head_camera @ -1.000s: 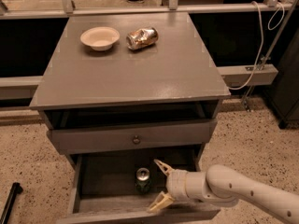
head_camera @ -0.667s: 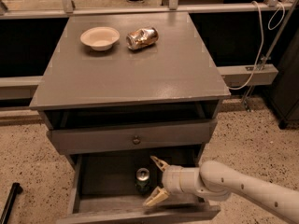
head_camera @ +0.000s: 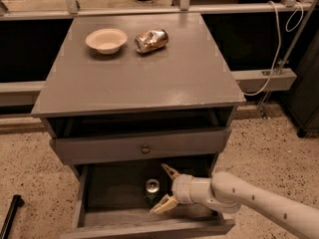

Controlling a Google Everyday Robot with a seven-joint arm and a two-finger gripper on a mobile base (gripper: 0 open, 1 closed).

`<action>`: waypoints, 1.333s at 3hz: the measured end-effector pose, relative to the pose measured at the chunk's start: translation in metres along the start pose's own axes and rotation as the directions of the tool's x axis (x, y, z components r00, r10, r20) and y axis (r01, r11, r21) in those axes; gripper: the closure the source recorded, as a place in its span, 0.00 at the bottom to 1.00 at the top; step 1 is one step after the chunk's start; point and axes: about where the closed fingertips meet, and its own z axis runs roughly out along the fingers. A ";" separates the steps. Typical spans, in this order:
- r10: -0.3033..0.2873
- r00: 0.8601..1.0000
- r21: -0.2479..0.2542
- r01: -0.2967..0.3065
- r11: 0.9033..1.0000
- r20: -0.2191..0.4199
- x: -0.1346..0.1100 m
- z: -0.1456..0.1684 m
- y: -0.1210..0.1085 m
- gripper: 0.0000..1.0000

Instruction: Pick green can from middle drawer and place on counter

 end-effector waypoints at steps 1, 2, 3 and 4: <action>0.034 0.999 0.009 -0.034 0.999 0.021 0.005 0.008 -0.003 0.00; 0.065 0.997 0.007 -0.065 0.998 0.034 0.011 0.021 -0.001 0.19; 0.088 0.995 -0.007 -0.088 0.996 0.053 0.016 0.033 0.001 0.50; 0.097 0.993 -0.019 -0.096 0.995 0.065 0.016 0.039 0.001 0.64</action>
Offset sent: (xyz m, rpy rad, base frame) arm 0.0104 0.0185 -0.0314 0.0744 0.0702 -0.0502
